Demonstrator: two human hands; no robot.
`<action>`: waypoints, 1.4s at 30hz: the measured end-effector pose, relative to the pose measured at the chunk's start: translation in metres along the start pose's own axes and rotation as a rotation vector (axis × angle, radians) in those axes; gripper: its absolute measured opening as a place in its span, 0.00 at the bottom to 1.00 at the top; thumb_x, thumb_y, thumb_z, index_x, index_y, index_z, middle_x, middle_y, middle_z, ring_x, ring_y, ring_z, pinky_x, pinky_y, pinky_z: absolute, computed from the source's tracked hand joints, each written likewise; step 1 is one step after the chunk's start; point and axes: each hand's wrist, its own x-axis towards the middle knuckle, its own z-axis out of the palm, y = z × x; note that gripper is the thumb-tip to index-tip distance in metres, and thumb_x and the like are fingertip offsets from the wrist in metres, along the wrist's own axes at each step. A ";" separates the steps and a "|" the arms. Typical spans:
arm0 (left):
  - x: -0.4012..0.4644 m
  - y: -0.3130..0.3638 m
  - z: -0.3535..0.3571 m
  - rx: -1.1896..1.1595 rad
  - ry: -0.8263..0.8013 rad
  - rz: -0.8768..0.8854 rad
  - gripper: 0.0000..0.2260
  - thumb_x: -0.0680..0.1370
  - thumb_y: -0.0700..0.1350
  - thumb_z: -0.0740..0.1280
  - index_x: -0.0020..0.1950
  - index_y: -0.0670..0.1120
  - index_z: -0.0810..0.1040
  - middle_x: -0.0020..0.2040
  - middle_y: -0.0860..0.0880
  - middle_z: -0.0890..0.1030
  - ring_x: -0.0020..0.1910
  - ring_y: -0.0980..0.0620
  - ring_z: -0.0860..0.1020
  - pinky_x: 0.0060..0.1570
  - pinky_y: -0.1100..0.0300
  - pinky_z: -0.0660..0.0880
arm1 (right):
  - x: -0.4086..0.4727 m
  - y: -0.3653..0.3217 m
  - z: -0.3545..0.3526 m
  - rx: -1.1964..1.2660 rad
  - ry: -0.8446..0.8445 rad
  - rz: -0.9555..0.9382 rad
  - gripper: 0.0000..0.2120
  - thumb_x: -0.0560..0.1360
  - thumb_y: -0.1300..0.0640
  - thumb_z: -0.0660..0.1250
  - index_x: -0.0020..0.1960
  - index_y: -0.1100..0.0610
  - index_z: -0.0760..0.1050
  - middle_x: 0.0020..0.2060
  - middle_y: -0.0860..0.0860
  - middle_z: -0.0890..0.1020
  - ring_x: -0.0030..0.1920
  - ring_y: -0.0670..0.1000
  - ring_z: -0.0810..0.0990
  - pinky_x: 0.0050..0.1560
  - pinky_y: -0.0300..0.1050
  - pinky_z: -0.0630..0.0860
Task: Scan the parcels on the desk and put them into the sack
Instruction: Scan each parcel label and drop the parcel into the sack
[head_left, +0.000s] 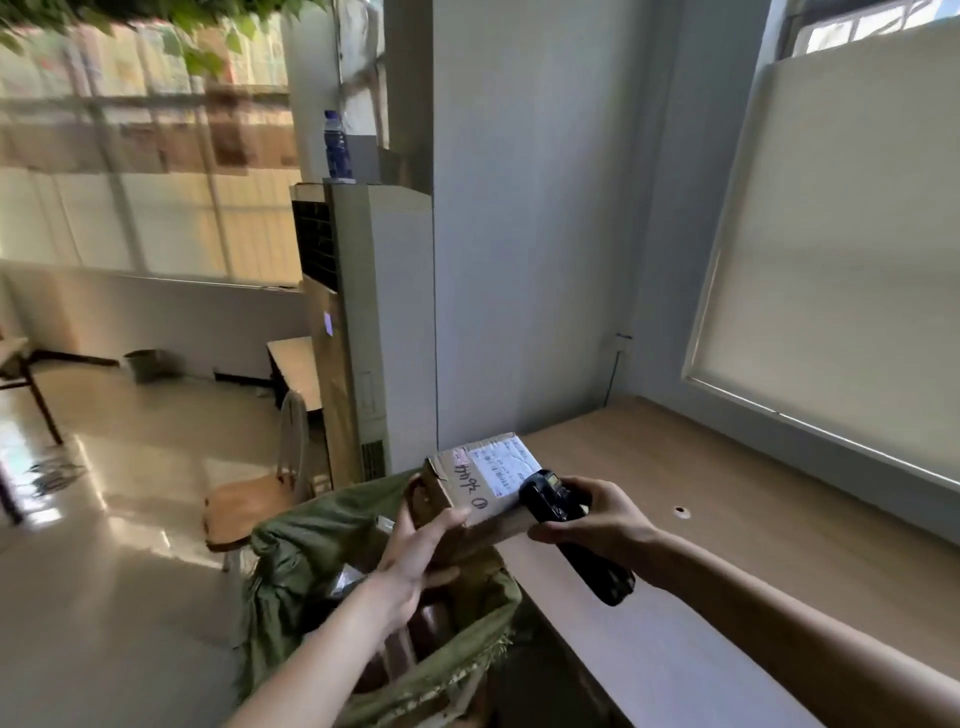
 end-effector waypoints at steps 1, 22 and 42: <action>0.008 0.001 -0.017 0.003 0.053 0.001 0.37 0.59 0.60 0.79 0.65 0.59 0.70 0.58 0.42 0.82 0.55 0.42 0.82 0.49 0.44 0.82 | 0.017 -0.003 0.013 0.001 -0.015 -0.010 0.23 0.61 0.47 0.85 0.54 0.44 0.84 0.43 0.43 0.87 0.45 0.45 0.85 0.49 0.40 0.80; 0.262 -0.083 -0.249 -0.037 0.537 -0.222 0.16 0.73 0.44 0.76 0.59 0.49 0.77 0.55 0.44 0.84 0.55 0.43 0.81 0.48 0.49 0.81 | 0.348 0.036 0.334 0.099 -0.434 0.055 0.43 0.54 0.38 0.85 0.66 0.49 0.80 0.52 0.44 0.86 0.52 0.42 0.85 0.59 0.46 0.82; 0.319 -0.146 -0.350 0.431 0.548 -0.443 0.21 0.77 0.50 0.73 0.68 0.49 0.74 0.67 0.44 0.75 0.65 0.46 0.74 0.64 0.53 0.69 | 0.397 0.079 0.417 -0.236 -0.555 0.177 0.46 0.60 0.41 0.83 0.75 0.46 0.71 0.57 0.44 0.82 0.54 0.44 0.81 0.54 0.37 0.78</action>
